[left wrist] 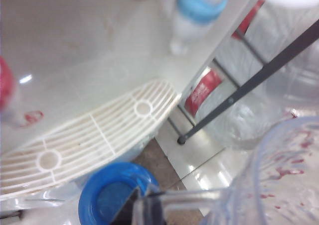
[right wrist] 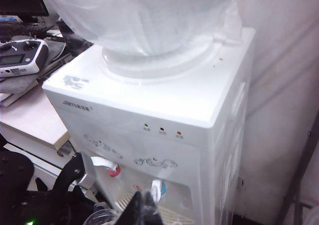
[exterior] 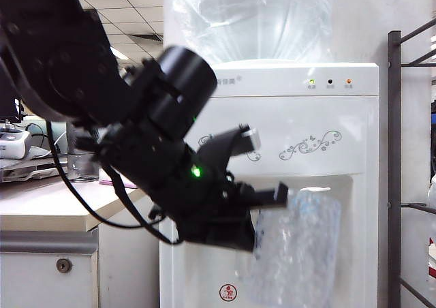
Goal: Pick up the plastic mug from the left desk, go to the cold water outlet of the water dispenser, press the vertical switch to get some water, then put the mug back on the desk.
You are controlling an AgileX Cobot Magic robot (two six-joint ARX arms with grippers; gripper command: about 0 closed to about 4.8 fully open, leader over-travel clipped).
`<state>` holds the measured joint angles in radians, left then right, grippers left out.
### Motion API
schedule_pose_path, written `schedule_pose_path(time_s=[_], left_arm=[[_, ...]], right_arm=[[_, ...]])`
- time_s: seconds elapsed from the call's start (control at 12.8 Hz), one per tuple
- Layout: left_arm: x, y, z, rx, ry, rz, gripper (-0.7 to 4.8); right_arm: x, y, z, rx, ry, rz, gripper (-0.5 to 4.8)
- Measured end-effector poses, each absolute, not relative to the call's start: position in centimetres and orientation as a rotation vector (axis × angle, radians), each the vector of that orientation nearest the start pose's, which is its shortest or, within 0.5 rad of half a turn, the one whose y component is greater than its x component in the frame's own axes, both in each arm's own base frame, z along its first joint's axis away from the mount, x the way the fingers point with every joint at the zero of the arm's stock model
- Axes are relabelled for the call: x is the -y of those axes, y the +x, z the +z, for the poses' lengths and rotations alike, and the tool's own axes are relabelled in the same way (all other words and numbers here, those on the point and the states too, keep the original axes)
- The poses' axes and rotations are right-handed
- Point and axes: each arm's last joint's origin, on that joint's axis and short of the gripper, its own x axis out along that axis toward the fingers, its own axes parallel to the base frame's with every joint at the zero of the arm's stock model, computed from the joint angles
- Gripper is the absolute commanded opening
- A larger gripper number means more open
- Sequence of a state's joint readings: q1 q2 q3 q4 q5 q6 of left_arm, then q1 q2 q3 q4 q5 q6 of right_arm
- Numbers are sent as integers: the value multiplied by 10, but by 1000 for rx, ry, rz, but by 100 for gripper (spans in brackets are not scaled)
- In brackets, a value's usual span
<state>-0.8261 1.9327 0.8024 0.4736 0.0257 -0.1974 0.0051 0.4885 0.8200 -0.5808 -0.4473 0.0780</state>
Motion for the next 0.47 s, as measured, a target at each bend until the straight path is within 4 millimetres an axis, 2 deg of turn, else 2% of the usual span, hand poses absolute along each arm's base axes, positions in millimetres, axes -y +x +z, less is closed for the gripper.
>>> schedule_pose_path(time_s=[0.16,0.47], left_arm=[[264,243,83,-723,93,-747,-6],[277,255,73,-777,79,-716,-6]], right_arm=[[-13,90,340,-276,134,440,-6],[-13,90,339,-276,134,441,-6]])
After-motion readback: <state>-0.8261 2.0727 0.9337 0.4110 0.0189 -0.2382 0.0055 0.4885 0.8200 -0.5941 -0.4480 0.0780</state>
